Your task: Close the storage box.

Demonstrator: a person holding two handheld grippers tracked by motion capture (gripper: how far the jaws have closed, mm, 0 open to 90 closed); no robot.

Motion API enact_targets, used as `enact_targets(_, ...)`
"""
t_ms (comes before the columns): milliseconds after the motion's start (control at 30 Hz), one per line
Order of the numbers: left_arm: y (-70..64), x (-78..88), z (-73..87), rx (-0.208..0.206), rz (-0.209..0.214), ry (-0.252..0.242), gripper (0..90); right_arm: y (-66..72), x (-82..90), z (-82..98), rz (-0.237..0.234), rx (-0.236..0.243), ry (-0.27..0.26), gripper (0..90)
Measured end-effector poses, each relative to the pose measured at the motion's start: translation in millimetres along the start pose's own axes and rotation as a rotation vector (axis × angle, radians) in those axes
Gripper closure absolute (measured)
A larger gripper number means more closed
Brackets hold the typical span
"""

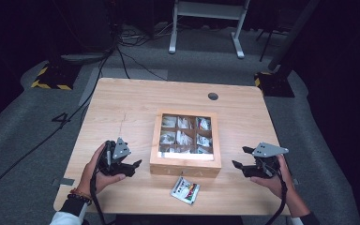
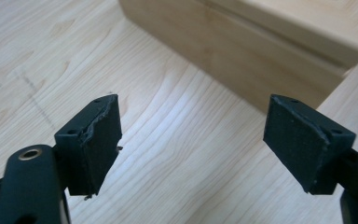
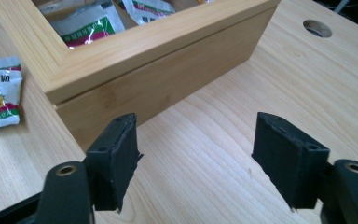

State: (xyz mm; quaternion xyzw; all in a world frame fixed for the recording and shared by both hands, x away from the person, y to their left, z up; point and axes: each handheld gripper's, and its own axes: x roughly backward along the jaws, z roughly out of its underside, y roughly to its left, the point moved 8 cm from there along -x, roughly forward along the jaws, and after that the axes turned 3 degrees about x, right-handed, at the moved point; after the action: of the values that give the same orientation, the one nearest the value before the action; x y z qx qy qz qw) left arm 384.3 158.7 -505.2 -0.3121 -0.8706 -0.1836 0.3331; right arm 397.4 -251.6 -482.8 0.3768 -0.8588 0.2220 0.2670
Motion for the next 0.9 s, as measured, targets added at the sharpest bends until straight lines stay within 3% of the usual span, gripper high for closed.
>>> enact_targets(367,5.0,-4.0,22.4,-0.003,-0.004,0.054,19.8,-16.1,2.4,31.0,0.014,-0.068,0.018,28.6)
enact_targets(800,15.5,-3.0,50.4,0.048,0.012,0.080,19.8,-24.9,10.3,79.4,0.022,-0.152,0.057,28.1)
enact_targets(900,18.8,-2.0,57.5,0.064,0.017,0.088,19.7,-24.9,11.7,83.8,0.019,-0.167,0.058,28.1)
